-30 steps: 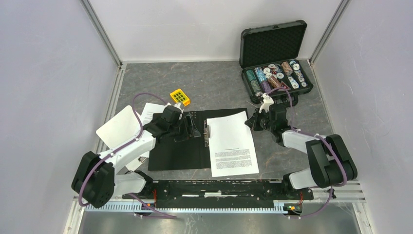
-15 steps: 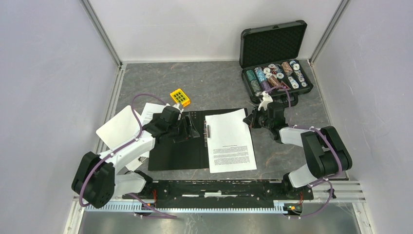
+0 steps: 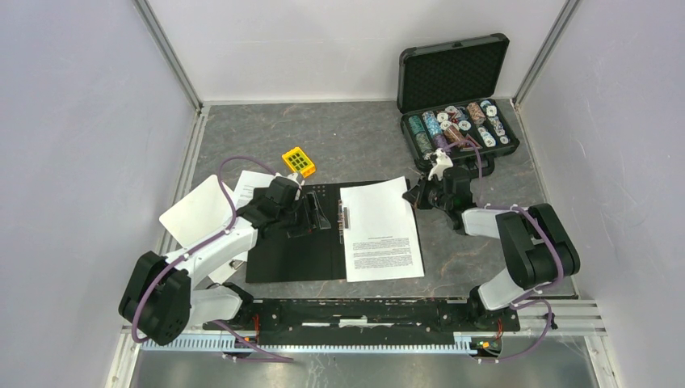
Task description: Put the files into the folder
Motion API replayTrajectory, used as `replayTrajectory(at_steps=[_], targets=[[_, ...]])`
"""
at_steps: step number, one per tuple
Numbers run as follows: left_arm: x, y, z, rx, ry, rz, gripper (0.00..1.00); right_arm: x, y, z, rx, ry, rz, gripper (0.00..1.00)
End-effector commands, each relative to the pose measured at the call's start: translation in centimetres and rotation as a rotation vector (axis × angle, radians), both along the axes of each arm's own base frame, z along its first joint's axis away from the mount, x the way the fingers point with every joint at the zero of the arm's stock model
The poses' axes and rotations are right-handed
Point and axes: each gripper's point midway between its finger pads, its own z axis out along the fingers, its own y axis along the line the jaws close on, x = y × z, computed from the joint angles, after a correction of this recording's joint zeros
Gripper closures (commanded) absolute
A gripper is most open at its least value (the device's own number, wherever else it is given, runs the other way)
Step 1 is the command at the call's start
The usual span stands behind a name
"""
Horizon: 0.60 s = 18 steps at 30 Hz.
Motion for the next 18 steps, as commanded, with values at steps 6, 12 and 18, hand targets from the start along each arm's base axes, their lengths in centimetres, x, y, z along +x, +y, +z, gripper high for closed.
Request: replayTrajectory(at_steps=[6,12,18], targets=[[0.42,-0.01,0.54,-0.007,-0.046,-0.017,0.30,2.55,0.41,1.39,0.004,-0.056,0.002,1.00],[0.48,0.08,0.51,-0.004,-0.046,-0.015,0.30,2.64,0.22,1.34,0.002,-0.055,-0.007,1.00],[0.49,0.13,0.43,-0.001,-0.045,-0.013,0.30,2.63,-0.05,1.51,0.002,-0.061,-0.017,1.00]])
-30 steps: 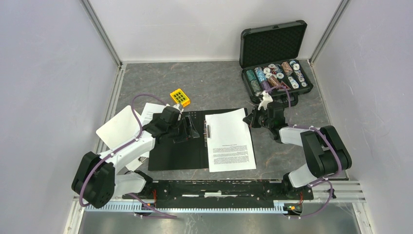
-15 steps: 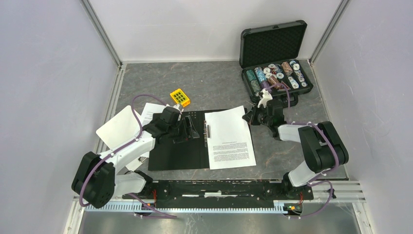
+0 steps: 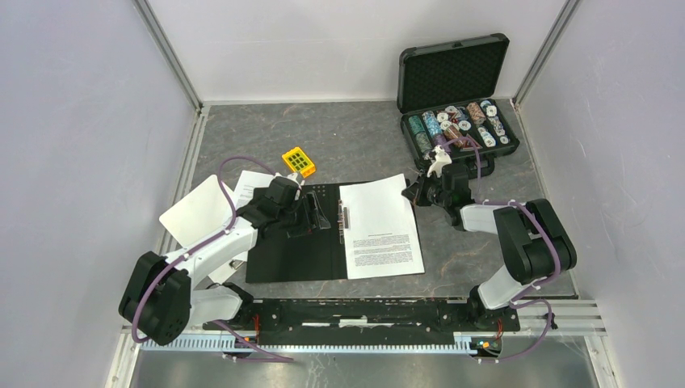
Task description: Put the files into the folder
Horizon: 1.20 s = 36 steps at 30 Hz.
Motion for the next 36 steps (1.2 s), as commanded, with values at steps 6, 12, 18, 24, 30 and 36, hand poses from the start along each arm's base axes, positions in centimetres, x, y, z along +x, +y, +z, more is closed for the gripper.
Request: replayTrajectory(at_steps=[6,12,18,24,30,36], targets=[[0.5,0.1,0.5,-0.001,-0.045,-0.015,0.30,1.5,-0.3,1.3,0.003,-0.057,-0.011,1.00],[0.4,0.2,0.4,0.002,-0.043,-0.016,0.30,1.6,-0.2,1.2,0.003,-0.057,-0.005,1.00],[0.4,0.1,0.4,0.001,-0.042,-0.013,0.30,1.8,0.3,0.9,0.013,-0.046,0.020,1.00],[0.5,0.0,0.3,-0.004,-0.041,-0.010,0.30,1.9,0.4,0.8,0.013,-0.046,0.029,1.00],[0.6,0.0,0.3,-0.003,-0.041,-0.012,0.30,1.9,0.4,0.5,0.008,-0.038,0.031,1.00],[0.6,0.0,0.3,-0.004,-0.040,-0.013,0.30,2.0,0.3,0.3,-0.013,-0.034,0.043,1.00]])
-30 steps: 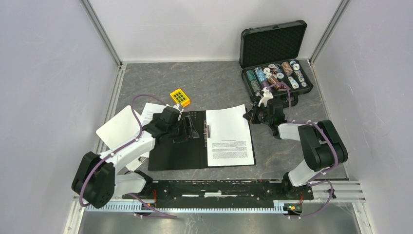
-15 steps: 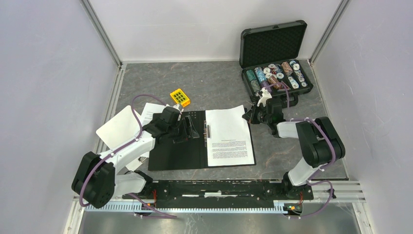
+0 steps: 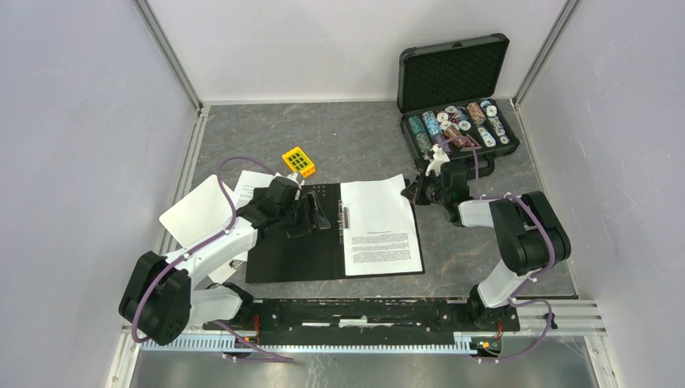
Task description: Put the files into the folder
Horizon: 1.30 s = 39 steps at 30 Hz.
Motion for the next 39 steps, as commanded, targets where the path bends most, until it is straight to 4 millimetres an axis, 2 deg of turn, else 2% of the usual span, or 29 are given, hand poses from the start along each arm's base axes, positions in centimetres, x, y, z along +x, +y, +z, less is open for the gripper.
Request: replayTrajectory(at_steps=[1,11,16,21,26,32,39], targets=[[0.6,-0.1,0.3,-0.005,-0.040,-0.013,0.30,1.5,0.1,1.5,-0.022,-0.063,0.024,1.00],[0.5,-0.2,0.3,-0.017,-0.038,-0.014,0.30,1.2,-0.1,0.8,-0.047,-0.024,0.025,0.95],[0.5,-0.3,0.6,-0.021,-0.043,-0.015,0.30,1.1,0.1,1.1,-0.035,-0.026,0.027,0.94],[0.4,-0.2,0.8,-0.021,-0.046,-0.014,0.30,1.6,0.0,1.4,-0.051,-0.040,0.030,0.84],[0.3,-0.2,0.9,-0.028,-0.046,-0.017,0.30,2.0,-0.2,1.7,-0.062,-0.039,0.014,0.68],[0.3,-0.3,1.4,-0.033,-0.054,-0.021,0.29,2.4,-0.5,2.1,-0.087,-0.029,0.006,0.54],[0.1,-0.1,2.0,-0.031,-0.066,-0.025,0.29,2.2,-1.7,2.3,-0.156,0.007,-0.028,0.43]])
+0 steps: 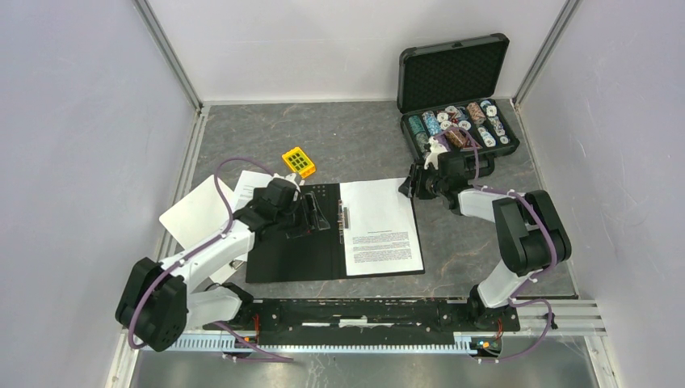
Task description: Put the files into the folder
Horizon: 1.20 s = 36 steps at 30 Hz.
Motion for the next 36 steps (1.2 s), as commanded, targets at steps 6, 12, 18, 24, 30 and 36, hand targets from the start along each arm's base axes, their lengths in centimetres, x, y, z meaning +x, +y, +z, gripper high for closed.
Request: replayTrajectory(at_steps=[6,12,18,24,30,36], targets=[[0.0,0.6,3.1,0.019,-0.087,-0.055,0.29,1.1,-0.6,4.2,-0.066,-0.082,0.010,0.38],[0.2,2.3,4.7,0.064,-0.145,0.007,0.30,0.8,2.3,7.2,-0.022,-0.161,0.096,0.26],[0.0,2.1,2.6,0.013,-0.122,0.071,0.37,-1.4,10.7,9.7,0.113,-0.253,0.389,0.12],[-0.9,1.1,-0.3,-0.021,-0.046,0.033,0.39,-2.9,16.4,9.0,0.200,-0.265,0.549,0.08],[-1.2,1.4,-1.8,-0.022,-0.028,0.051,0.39,-3.1,19.8,7.4,0.262,-0.215,0.630,0.09],[-1.6,1.7,-3.2,-0.009,-0.007,0.057,0.39,-3.0,21.3,5.4,0.250,-0.172,0.649,0.10]])
